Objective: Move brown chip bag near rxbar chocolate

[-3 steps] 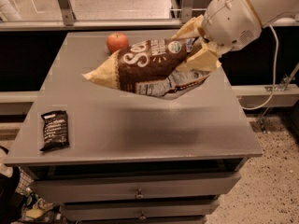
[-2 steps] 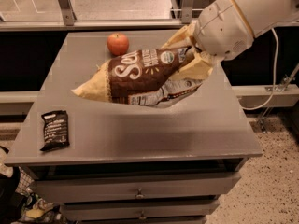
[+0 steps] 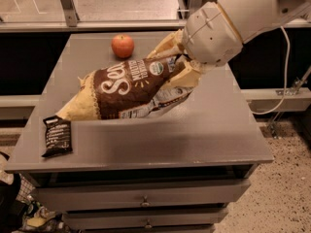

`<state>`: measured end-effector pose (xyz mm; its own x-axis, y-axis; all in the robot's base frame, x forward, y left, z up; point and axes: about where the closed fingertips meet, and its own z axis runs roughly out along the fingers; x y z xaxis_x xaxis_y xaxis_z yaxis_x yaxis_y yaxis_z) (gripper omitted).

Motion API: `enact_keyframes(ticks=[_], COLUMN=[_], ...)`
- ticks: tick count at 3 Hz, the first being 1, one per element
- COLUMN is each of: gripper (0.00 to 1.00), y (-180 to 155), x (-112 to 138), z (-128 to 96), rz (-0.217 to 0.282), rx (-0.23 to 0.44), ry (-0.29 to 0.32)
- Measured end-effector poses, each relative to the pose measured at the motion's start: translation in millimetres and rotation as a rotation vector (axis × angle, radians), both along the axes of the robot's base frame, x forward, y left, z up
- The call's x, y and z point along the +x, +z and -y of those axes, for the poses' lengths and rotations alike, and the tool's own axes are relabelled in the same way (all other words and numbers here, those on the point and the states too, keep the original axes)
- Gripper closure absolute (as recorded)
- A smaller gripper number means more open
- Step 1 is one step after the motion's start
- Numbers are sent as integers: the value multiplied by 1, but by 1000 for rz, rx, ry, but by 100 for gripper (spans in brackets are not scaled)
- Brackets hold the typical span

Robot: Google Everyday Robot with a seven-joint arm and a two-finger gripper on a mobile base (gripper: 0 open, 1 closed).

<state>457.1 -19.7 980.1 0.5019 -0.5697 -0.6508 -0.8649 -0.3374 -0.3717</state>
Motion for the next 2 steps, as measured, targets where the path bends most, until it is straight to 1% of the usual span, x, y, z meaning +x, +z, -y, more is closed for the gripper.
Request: enact_keyframes(ticks=[1, 2], gripper=[97, 67], y=[1, 2], x=[0, -1], z=[-1, -4], rz=[3, 7], rx=[0, -1], ry=[3, 5])
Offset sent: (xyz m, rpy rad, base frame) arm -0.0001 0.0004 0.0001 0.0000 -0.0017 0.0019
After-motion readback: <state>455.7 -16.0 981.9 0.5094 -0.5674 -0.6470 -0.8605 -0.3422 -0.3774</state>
